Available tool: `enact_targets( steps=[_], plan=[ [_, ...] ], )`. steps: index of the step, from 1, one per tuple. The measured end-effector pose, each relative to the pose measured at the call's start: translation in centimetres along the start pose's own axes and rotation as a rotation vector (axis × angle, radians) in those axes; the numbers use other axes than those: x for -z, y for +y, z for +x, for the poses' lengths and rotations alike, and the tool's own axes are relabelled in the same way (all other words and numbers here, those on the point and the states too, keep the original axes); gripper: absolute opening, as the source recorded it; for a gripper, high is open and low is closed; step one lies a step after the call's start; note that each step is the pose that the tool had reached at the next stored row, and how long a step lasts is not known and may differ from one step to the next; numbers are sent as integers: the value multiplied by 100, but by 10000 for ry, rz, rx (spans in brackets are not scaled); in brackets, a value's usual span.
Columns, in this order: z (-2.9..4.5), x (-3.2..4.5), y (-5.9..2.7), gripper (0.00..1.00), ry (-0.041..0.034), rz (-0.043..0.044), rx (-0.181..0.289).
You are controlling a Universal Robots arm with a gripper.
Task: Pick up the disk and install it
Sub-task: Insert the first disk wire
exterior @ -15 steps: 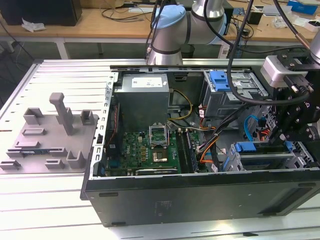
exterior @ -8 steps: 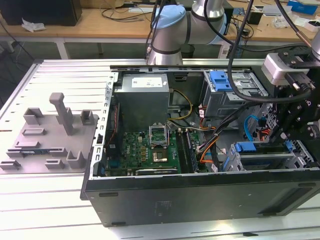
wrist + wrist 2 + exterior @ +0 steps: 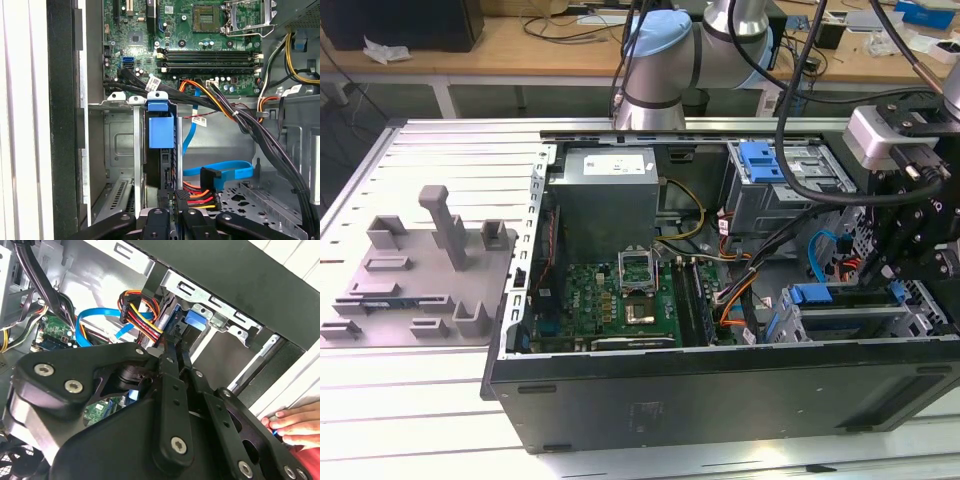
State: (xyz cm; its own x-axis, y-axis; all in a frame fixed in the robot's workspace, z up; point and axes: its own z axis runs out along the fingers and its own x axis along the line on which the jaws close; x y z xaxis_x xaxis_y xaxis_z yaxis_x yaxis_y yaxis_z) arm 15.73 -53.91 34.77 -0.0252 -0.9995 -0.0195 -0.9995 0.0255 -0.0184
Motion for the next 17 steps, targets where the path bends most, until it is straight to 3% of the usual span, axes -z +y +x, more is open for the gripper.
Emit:
enact_targets(
  steps=[17],
  plan=[
    [25,-45,0,16,6,5,-242]
  ],
)
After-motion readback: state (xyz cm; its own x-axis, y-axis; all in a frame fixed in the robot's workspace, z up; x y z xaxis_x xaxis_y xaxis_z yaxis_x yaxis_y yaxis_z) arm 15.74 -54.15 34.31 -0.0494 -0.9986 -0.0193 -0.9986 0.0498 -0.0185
